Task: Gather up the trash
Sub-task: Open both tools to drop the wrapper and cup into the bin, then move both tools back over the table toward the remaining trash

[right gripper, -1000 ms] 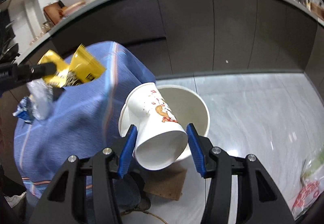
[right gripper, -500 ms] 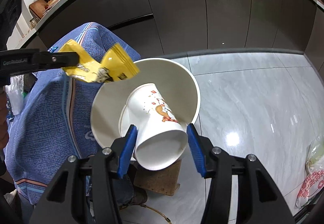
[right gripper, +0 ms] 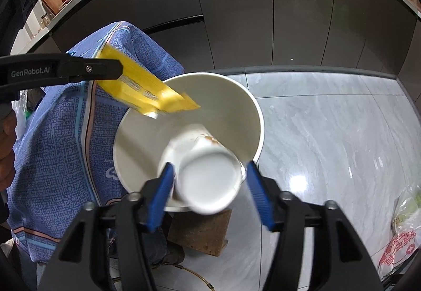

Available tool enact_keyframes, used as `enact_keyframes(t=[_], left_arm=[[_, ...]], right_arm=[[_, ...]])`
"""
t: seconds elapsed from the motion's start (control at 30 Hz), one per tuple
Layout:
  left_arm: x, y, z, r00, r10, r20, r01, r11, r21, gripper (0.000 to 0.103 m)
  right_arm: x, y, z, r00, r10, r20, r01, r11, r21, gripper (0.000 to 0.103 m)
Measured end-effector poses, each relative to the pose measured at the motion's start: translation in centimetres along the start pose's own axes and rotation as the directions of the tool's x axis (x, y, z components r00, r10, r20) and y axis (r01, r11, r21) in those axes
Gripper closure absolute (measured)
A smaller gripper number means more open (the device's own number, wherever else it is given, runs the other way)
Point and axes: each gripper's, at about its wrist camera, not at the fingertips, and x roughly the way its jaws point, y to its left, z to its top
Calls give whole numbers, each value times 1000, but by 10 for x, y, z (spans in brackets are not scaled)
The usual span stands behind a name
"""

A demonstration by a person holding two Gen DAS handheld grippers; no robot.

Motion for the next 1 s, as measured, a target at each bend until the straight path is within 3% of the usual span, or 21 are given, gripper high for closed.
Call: enact_keyframes(t=[0.13, 0.37, 0.7, 1.0], left_arm=[[-7, -4, 0, 999, 15, 35, -16, 1000, 15, 54], [-35, 4, -1, 987, 65, 150, -59, 997, -39, 8], [-93, 23, -15, 972, 85, 220, -59, 991, -122, 8], [-165, 74, -59, 955, 160, 251, -90, 959, -269, 8]], right_arm=[[-4, 5, 2, 1000, -6, 9, 7, 1000, -16, 33], [-22, 18, 4, 999, -16, 51, 19, 997, -77, 4], [-50, 46, 14, 996, -9, 90, 23, 988, -152, 3], [-85, 90, 30, 982, 102, 159, -62, 970, -236, 3]])
